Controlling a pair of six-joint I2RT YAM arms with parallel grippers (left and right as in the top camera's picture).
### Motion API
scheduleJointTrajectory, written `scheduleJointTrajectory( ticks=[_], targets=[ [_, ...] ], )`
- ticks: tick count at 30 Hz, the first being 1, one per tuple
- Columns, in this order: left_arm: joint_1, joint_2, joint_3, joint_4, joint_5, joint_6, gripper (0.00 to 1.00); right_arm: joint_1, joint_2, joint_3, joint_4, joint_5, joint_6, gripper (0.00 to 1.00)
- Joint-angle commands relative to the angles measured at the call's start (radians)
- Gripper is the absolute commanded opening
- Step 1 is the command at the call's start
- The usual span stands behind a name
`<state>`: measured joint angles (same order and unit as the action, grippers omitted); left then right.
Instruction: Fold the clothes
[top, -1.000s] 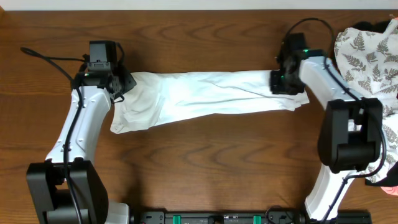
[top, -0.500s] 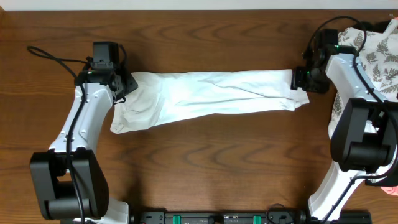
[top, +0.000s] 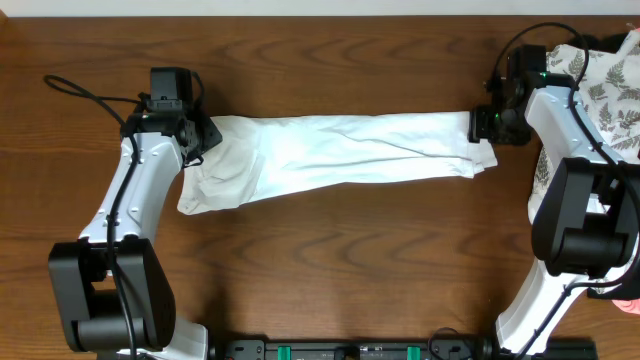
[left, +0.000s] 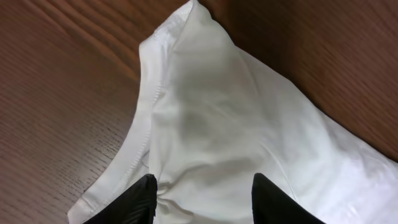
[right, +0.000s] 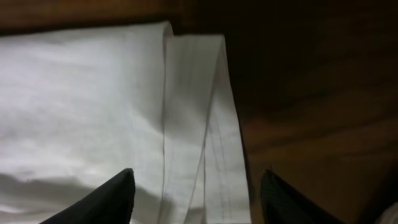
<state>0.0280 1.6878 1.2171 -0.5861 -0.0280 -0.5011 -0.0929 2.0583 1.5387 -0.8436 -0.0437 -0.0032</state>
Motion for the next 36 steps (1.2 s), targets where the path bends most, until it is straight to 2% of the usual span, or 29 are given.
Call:
scheduleJointTrajectory(
  ticks=[1,15,18,20,23,28,31,33,36],
  targets=[
    [-0.002,0.007,-0.016,-0.003,0.003,-0.013,0.50,0.008,0.027,-0.016,0.010,0.010,-0.037,0.63],
    [-0.002,0.007,-0.016,-0.003,0.003,-0.013,0.50,0.054,0.188,-0.017,0.027,0.009,-0.057,0.62],
    [-0.002,0.007,-0.016,-0.003,0.003,-0.013,0.50,0.060,0.203,-0.017,0.012,-0.013,-0.054,0.53],
    [-0.002,0.007,-0.016,-0.003,0.003,-0.013,0.50,0.066,0.202,-0.016,0.008,-0.039,-0.054,0.41],
    [-0.002,0.007,-0.016,-0.002,0.002,-0.013,0.50,0.070,0.193,-0.014,0.005,-0.076,-0.054,0.30],
    [-0.002,0.007,-0.016,-0.002,0.002,-0.012,0.50,0.070,0.190,-0.014,0.000,-0.080,-0.054,0.23],
    [-0.002,0.006,-0.015,-0.002,0.003,-0.007,0.49,0.070,0.190,-0.014,0.002,-0.067,-0.055,0.09],
    [-0.002,0.006,-0.014,-0.001,0.023,0.016,0.41,0.070,0.190,-0.011,0.003,-0.046,-0.054,0.01],
    [-0.003,0.006,-0.014,0.017,0.106,0.077,0.38,0.064,0.190,-0.006,0.007,-0.031,-0.054,0.01]
  ],
)
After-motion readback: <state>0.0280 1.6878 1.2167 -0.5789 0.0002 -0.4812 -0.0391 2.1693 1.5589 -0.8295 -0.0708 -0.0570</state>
